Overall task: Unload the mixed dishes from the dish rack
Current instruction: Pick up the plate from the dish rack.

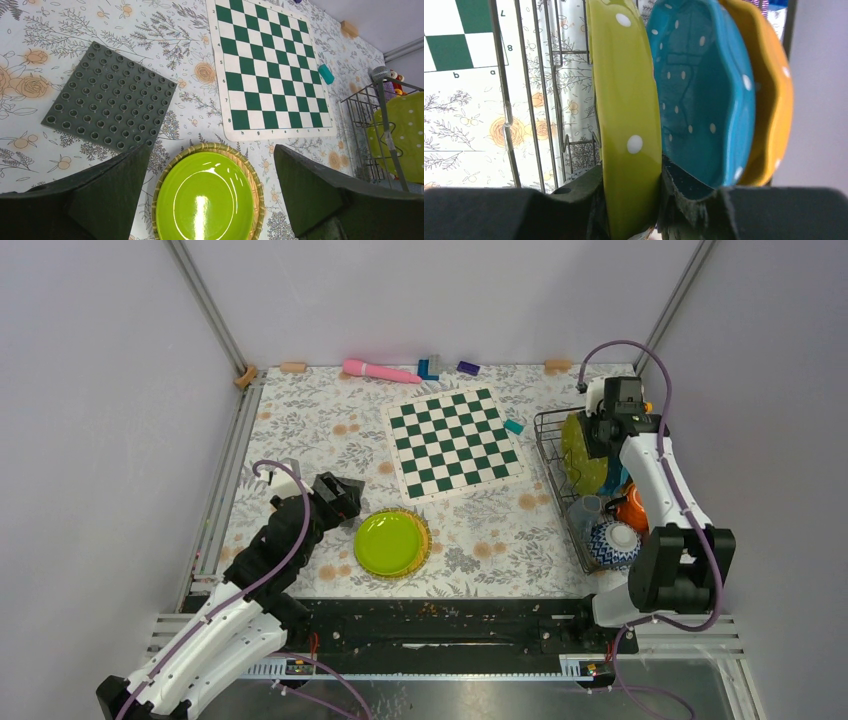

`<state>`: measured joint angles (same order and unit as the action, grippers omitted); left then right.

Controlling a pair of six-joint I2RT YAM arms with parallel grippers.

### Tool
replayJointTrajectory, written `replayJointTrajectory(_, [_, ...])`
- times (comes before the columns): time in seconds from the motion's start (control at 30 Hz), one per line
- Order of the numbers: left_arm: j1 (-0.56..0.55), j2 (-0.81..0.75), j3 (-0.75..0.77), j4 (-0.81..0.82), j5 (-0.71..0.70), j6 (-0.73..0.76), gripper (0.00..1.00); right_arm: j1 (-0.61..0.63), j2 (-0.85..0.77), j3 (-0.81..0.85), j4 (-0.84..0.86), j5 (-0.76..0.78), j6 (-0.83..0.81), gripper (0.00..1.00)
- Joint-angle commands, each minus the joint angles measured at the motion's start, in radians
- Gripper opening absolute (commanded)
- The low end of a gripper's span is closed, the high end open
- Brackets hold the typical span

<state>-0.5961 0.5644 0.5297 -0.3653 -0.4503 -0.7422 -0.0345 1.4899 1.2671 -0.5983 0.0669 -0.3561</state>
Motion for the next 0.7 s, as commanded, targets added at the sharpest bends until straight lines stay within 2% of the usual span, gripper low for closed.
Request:
replayJointTrajectory(0.0, [0.005, -0.007, 0.005, 0.017, -0.023, -0.011, 0.99, 0.005, -0.132, 0.084, 0.029, -0.033, -0.061, 0.00])
replayJointTrajectory(0.37, [0.005, 0.012, 0.016, 0.009, -0.017, -0.019, 0.99, 0.005, -0.283, 0.082, 0.079, -0.012, 0.004, 0.00])
replayJointTrajectory(0.53, [0.005, 0.016, 0.017, 0.012, -0.008, -0.020, 0.99, 0.005, -0.382, 0.090, 0.119, -0.090, 0.116, 0.00])
replayJointTrajectory(0.67, [0.006, 0.020, 0.017, 0.020, 0.015, -0.019, 0.99, 0.005, -0.454, 0.103, 0.114, -0.167, 0.303, 0.00])
